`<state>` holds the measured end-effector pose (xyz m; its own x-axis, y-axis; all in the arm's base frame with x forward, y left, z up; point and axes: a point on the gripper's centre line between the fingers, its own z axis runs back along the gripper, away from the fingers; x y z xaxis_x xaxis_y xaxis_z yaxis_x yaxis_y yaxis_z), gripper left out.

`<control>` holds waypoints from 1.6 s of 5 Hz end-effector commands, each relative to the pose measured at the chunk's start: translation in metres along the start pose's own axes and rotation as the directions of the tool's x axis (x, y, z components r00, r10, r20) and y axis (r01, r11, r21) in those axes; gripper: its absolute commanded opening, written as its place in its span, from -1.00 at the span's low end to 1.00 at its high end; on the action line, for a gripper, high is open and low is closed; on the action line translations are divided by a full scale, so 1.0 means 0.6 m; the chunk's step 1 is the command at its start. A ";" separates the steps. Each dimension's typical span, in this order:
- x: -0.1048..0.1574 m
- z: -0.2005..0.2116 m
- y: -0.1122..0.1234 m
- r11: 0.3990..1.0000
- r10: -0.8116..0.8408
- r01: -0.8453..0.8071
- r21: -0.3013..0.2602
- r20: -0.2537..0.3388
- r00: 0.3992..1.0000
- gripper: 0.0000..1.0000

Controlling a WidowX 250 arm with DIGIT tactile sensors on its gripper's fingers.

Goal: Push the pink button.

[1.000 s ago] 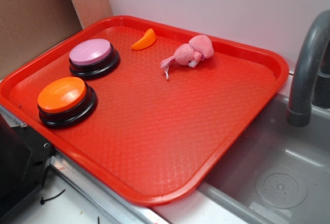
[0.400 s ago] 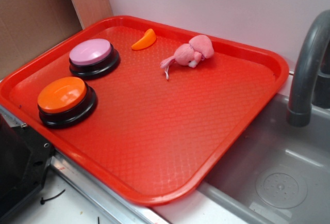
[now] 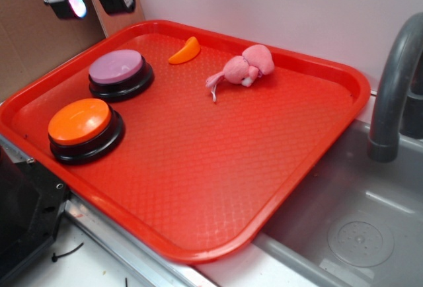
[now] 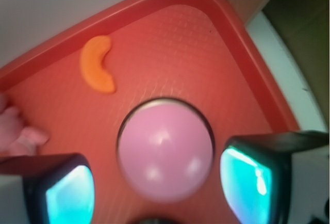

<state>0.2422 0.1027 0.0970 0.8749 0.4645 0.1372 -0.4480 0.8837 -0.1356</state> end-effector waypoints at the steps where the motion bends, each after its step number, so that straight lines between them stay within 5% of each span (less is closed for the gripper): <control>1: 0.018 -0.058 0.017 0.998 -0.024 0.025 0.062 -0.006 1.000 1.00; 4: -0.018 -0.067 -0.004 0.990 -0.086 0.095 0.100 -0.088 0.992 1.00; 7: -0.009 -0.009 -0.001 0.992 -0.107 0.111 0.068 -0.060 0.992 1.00; 8: -0.007 0.001 -0.005 0.991 -0.092 0.101 0.092 -0.095 0.991 1.00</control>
<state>0.2328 0.0910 0.0798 0.9222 0.3867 -0.0091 -0.3868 0.9217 -0.0293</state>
